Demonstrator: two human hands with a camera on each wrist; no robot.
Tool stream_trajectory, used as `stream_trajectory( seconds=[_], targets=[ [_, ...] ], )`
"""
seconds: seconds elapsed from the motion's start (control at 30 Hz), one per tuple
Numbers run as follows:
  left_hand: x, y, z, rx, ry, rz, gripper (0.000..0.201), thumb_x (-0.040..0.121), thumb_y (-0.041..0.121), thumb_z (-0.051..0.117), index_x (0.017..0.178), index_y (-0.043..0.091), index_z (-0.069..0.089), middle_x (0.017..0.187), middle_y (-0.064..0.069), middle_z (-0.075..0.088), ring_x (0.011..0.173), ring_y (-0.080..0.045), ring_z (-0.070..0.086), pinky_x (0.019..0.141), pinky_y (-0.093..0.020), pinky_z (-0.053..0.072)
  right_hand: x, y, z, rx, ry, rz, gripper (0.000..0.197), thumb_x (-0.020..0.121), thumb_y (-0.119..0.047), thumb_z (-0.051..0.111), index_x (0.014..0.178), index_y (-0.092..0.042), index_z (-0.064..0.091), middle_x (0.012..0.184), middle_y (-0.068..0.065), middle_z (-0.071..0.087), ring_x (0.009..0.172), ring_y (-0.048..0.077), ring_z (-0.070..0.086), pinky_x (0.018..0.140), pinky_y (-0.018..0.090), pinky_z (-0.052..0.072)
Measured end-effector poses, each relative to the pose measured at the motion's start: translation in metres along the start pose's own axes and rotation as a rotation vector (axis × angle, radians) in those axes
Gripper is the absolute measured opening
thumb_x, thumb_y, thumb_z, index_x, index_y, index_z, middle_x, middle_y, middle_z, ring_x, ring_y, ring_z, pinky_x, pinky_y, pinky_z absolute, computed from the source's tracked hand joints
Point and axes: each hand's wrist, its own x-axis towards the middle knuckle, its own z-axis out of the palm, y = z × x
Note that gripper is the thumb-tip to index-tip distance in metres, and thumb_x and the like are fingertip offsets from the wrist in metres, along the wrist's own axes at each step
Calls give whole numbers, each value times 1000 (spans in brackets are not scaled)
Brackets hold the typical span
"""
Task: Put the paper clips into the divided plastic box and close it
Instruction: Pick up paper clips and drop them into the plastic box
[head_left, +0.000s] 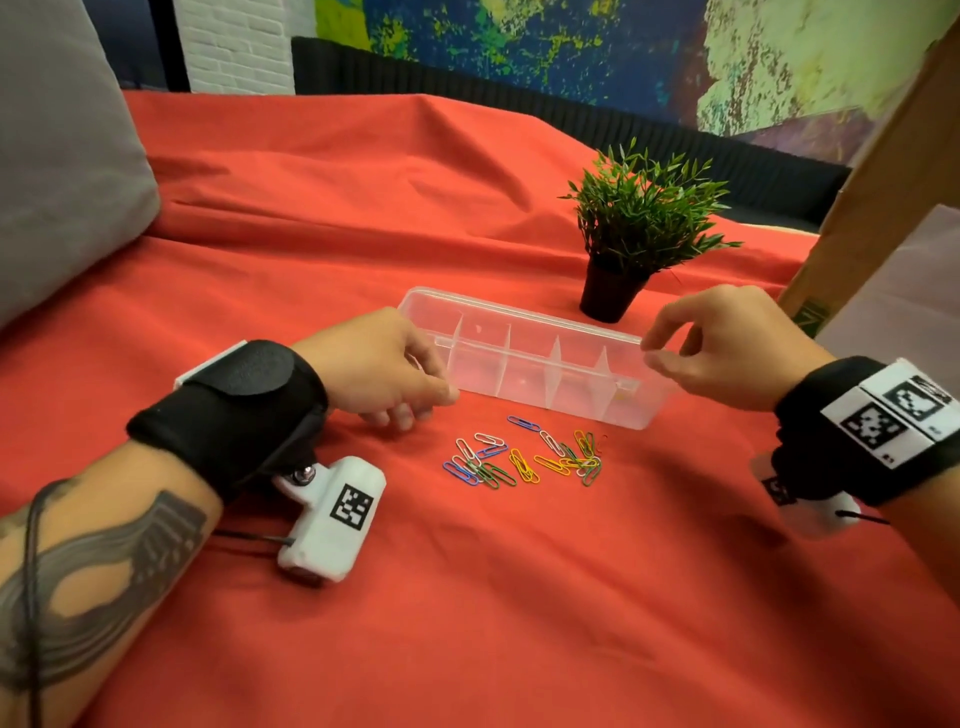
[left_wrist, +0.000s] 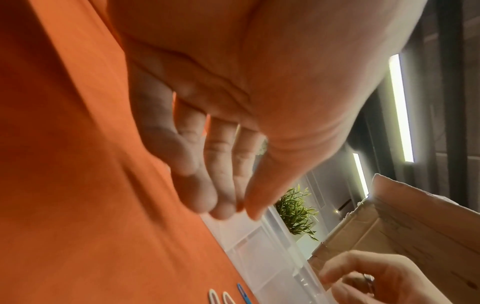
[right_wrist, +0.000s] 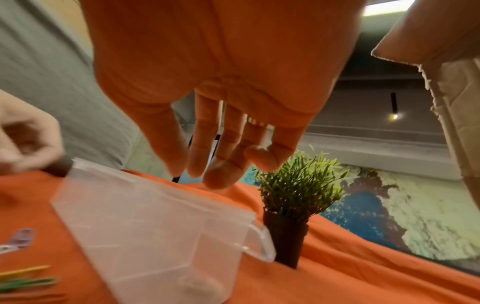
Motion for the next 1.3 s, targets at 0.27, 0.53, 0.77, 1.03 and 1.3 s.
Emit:
stream_trajectory(
  seconds=[0.27,0.53,0.77,1.03,1.3],
  targets=[
    [7,-7,-10,-269,311,-21,20,85,24,76,79,8,65,59,-7,64,40,-13,56,37,-18,40,-30,-36,21,88,133,-206,12,73,-9,75,72,-20,71,60,-14,56,52,7,52,59,11,44],
    [7,-13,-4,-325,216,-110,21,83,27,78,79,9,69,58,-3,64,40,-10,55,35,-17,38,-27,-87,33,143,-317,-333,17,79,-22,70,95,-25,76,81,-13,73,72,5,68,71,20,52],
    [2,-10,1,-221,15,-197,21,83,36,74,79,16,68,63,0,64,48,-11,55,40,-15,41,-11,-106,50,48,-399,-307,23,79,-15,65,98,-25,74,69,-14,63,58,-2,51,57,6,34],
    [5,-13,1,-178,5,-214,26,81,39,77,78,15,68,60,1,68,47,-11,59,41,-18,45,-8,-108,48,50,-441,-256,19,70,-12,63,84,-22,68,61,-10,60,57,3,55,56,11,40],
    [6,-13,1,-154,2,-210,26,82,40,76,78,16,69,59,3,68,46,-9,60,43,-18,45,-8,-105,52,38,-367,-255,19,69,-13,55,80,-28,60,63,-11,60,61,6,53,66,33,54]
  ],
)
